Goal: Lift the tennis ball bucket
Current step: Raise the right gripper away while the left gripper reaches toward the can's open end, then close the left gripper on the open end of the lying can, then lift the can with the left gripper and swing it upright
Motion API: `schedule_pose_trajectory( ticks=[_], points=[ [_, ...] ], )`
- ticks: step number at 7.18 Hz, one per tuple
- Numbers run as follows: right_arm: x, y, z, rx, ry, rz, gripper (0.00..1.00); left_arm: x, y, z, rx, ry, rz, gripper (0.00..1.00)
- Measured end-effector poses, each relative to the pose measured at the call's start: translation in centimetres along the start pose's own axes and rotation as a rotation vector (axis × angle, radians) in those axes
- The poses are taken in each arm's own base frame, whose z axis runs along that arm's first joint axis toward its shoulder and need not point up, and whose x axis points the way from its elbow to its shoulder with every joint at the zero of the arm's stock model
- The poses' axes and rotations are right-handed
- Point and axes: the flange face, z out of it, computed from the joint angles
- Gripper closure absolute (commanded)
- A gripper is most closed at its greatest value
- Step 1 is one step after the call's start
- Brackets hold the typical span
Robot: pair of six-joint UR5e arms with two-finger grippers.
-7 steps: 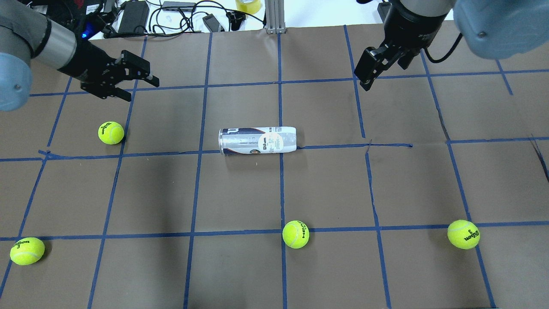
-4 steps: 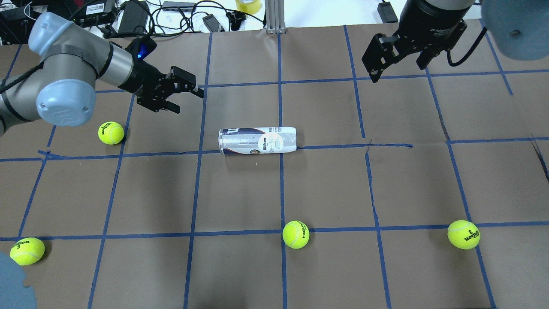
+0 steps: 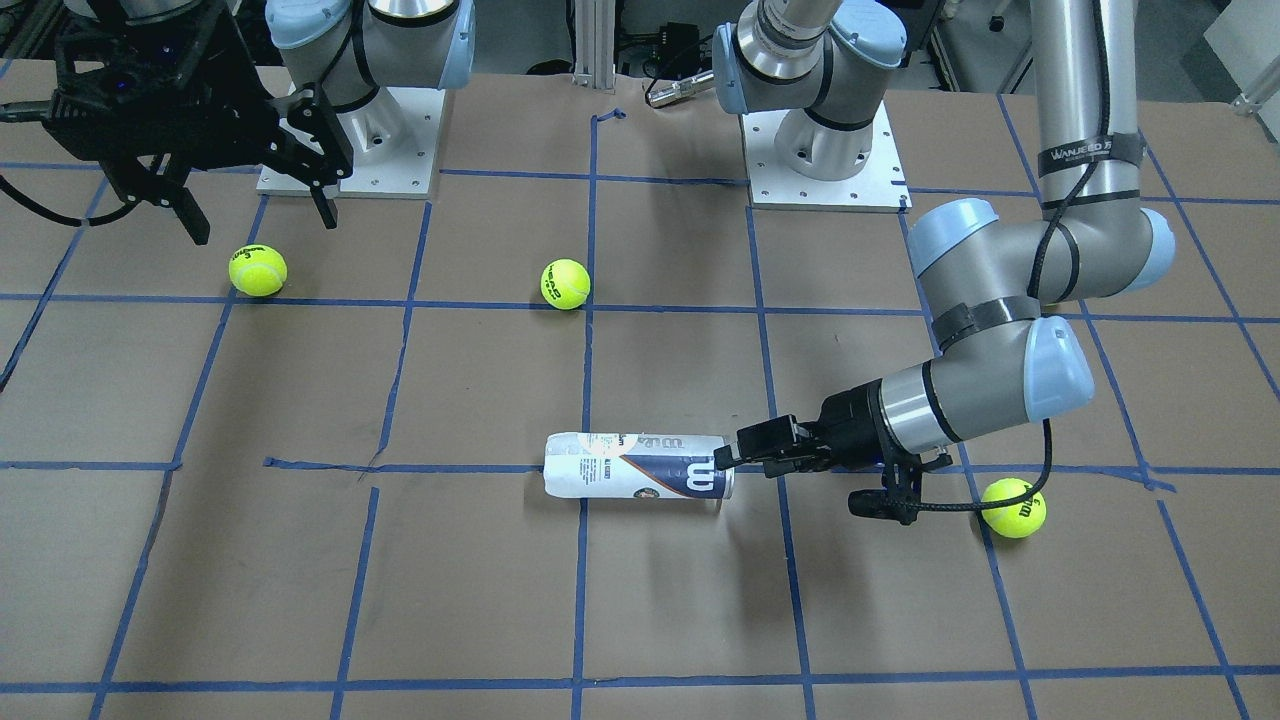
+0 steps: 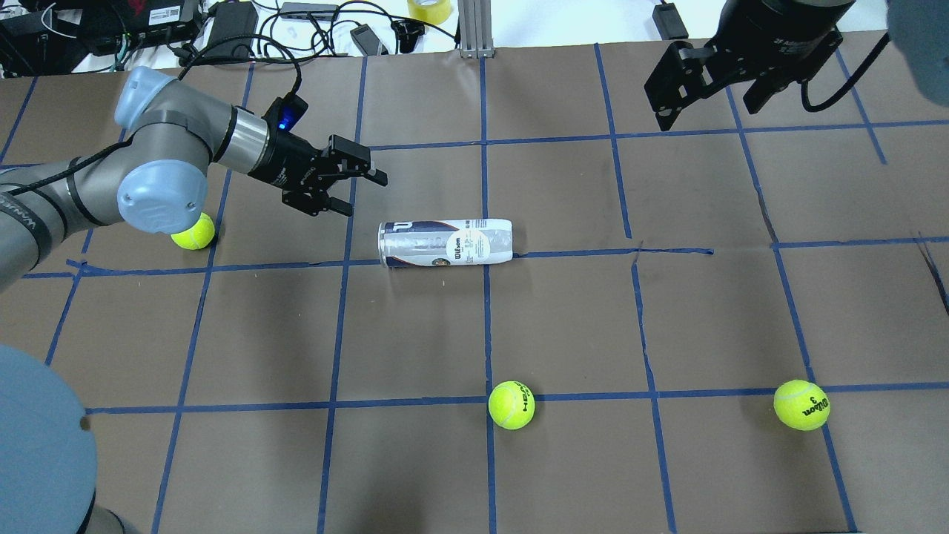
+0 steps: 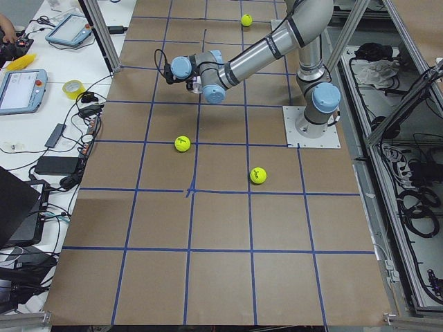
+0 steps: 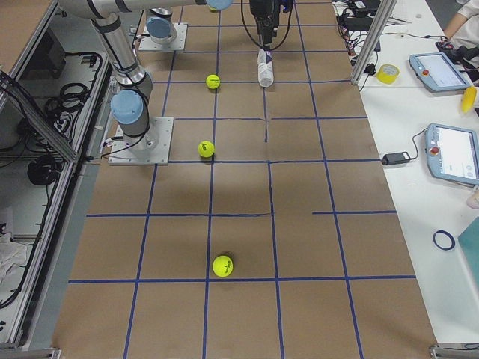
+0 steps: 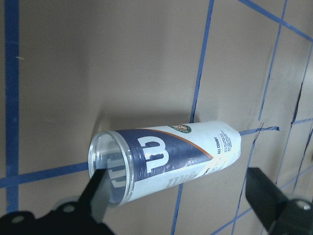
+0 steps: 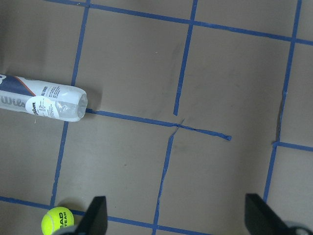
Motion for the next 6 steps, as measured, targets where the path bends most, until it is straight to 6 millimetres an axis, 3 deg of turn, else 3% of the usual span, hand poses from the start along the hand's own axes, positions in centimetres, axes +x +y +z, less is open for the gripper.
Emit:
schedule_pose_trajectory(
  ticks=[2, 4, 5, 6],
  points=[
    [0.3, 0.1, -0.3, 0.01, 0.018, 0.009, 0.0, -1.3, -0.1, 2.5, -0.044, 0.019, -0.035, 0.0],
    [1.1, 0.3, -0.8, 0.022, 0.037, 0.047, 0.0, -0.4, 0.5, 4.8, -0.083, 0.013, -0.021, 0.01],
    [1.3, 0.5, -1.1, 0.026, 0.039, 0.07, 0.0, -0.4, 0.7, 5.4, -0.094, 0.011, -0.02, 0.11],
    [1.3, 0.6, -1.2, 0.024, 0.04, 0.079, 0.0, -0.6, 0.9, 5.9, -0.104, 0.007, -0.027, 0.78]
  ],
)
